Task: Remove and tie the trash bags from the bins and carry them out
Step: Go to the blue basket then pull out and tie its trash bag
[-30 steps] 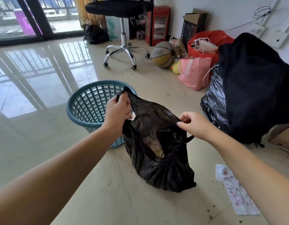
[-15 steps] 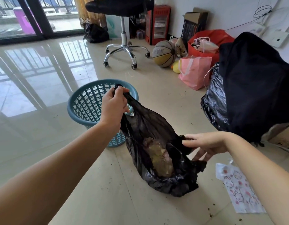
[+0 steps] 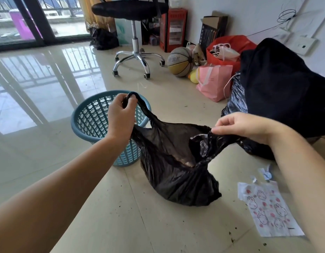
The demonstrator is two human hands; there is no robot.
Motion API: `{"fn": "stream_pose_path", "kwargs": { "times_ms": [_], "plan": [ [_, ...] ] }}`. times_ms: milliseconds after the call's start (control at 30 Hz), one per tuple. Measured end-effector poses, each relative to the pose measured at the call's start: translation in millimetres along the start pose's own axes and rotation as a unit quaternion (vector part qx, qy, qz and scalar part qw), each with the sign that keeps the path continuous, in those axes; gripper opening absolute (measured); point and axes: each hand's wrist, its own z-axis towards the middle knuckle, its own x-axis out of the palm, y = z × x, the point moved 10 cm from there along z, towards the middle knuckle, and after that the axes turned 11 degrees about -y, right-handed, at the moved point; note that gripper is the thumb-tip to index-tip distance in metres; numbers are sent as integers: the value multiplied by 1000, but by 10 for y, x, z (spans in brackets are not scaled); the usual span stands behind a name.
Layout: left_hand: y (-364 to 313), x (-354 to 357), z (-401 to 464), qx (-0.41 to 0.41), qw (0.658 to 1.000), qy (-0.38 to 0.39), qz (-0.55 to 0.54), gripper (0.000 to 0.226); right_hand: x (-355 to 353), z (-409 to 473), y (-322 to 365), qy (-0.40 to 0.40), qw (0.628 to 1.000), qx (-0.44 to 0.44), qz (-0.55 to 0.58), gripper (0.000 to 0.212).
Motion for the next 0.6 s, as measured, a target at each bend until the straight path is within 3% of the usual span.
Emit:
{"fn": "stream_pose_path", "kwargs": {
  "times_ms": [100,133,233,333,400,500,533,600],
  "plan": [
    [-210,47,-80,47,999,21,17,2,63,-131,341,54,998,-40,11,41],
    [-273,117,-158,63,996,55,29,14,101,-153,442,65,996,-52,42,44],
    [-376,564,-617,96,957,253,108,46,180,-148,701,49,988,-101,105,45],
    [-271,922,-1114,87,898,397,166,36,249,-183,916,42,983,-150,93,45],
    [-212,976,-1146,88,902,390,163,10,274,-191,925,38,987,-153,33,45],
    [-86,859,-862,60,938,306,154,22,209,-141,778,-10,977,-144,-156,20],
    [-33,801,-772,33,948,284,140,25,146,-117,707,-27,976,-132,-173,9],
    [39,743,-701,-9,951,285,121,28,19,-98,623,-43,986,-122,-103,14]
  ]
}}
